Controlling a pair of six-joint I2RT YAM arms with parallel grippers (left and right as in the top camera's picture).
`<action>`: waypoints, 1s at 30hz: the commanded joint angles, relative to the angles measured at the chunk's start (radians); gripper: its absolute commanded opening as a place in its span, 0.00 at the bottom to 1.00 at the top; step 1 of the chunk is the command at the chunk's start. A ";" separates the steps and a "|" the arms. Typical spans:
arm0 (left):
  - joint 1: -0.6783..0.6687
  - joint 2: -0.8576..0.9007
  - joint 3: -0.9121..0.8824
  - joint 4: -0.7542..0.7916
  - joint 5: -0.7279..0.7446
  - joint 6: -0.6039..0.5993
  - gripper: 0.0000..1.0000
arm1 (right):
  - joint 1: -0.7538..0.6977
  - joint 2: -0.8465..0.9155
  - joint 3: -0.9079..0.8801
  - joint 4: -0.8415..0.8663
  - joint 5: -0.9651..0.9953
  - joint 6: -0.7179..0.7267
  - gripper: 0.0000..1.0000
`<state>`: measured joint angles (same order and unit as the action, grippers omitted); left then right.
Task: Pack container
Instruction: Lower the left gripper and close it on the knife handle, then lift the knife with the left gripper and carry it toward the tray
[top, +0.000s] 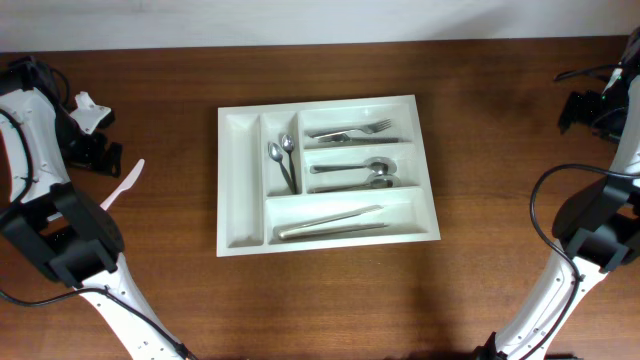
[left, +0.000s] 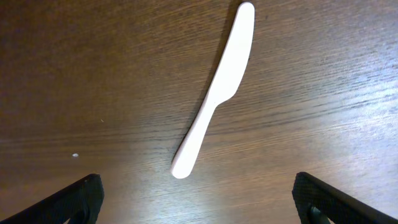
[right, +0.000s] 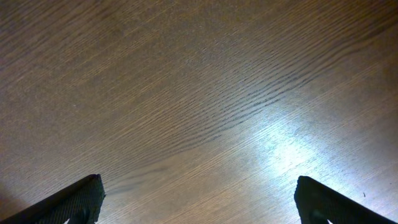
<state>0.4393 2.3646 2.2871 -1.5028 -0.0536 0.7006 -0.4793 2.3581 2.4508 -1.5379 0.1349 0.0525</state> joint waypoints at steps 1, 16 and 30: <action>0.002 -0.008 -0.037 0.026 -0.006 0.061 0.99 | -0.005 0.005 -0.002 0.002 0.016 0.008 0.99; 0.000 -0.008 -0.401 0.255 -0.023 0.055 0.99 | -0.005 0.005 -0.002 0.002 0.016 0.008 0.99; 0.000 -0.008 -0.437 0.319 -0.022 0.057 0.72 | -0.005 0.005 -0.002 0.002 0.016 0.008 0.99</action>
<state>0.4381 2.3505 1.8763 -1.1812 -0.1055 0.7444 -0.4793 2.3585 2.4508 -1.5379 0.1349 0.0525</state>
